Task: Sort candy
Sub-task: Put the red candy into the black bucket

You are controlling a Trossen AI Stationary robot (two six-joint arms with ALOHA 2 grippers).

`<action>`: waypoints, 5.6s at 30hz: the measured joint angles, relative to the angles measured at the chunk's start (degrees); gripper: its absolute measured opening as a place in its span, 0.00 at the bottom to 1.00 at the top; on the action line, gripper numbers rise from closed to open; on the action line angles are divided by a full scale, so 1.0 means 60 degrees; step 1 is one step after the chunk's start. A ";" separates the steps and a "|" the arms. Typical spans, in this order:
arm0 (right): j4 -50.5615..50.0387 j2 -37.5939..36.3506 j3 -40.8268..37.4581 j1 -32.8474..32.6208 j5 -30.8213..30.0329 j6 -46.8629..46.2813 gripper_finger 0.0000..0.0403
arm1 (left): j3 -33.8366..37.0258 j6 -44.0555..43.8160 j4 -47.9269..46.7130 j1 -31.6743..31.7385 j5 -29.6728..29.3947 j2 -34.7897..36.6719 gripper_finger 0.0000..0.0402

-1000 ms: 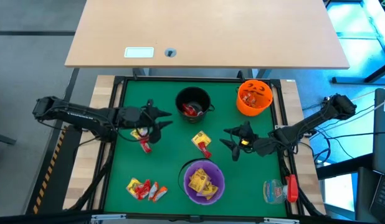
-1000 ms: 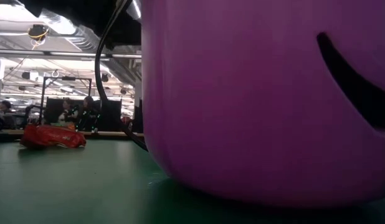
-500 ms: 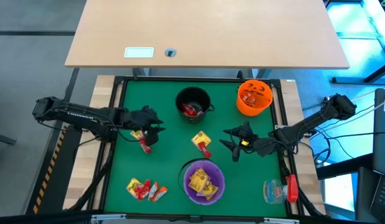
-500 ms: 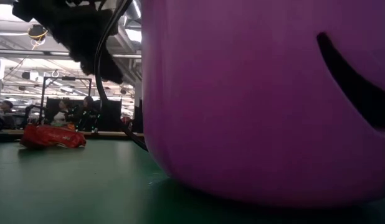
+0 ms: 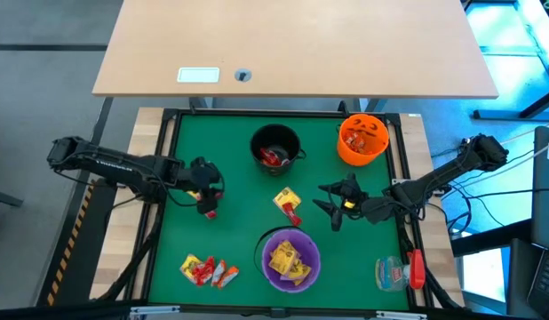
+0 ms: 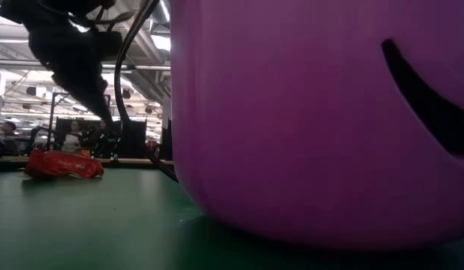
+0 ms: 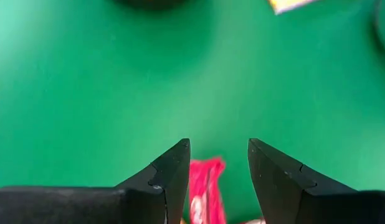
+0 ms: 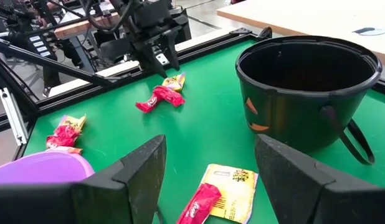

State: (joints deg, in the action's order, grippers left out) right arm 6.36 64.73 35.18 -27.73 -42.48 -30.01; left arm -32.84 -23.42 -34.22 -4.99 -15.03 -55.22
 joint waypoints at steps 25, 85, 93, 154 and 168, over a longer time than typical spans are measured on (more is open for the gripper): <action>-0.0046 0.0004 0.0000 0.0000 0.0005 0.0289 0.60 | -0.0011 -0.0580 -0.0531 -0.0004 0.0396 -0.3239 0.57; -0.0002 0.0004 0.0000 0.0000 -0.0095 0.0297 0.60 | -0.5493 0.4850 0.1533 0.3533 0.1868 -0.3962 0.52; -0.0046 0.0004 0.0000 0.0000 -0.0099 0.0333 0.60 | -0.5348 0.4724 -0.3173 0.0598 0.1800 -0.3399 0.52; -0.0064 0.0004 0.0000 0.0000 -0.0168 0.0078 0.60 | -0.5705 0.4929 -0.2289 -0.1051 -0.2306 -0.5074 0.09; -0.0038 0.0004 0.0000 0.0000 -0.0175 -0.0001 0.60 | -0.6885 0.6987 0.1601 0.3137 0.1255 -0.5587 0.10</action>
State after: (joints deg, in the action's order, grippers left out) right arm 6.13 64.75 35.18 -27.73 -43.53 -30.01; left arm -74.15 18.51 -24.62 13.83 -7.50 -88.75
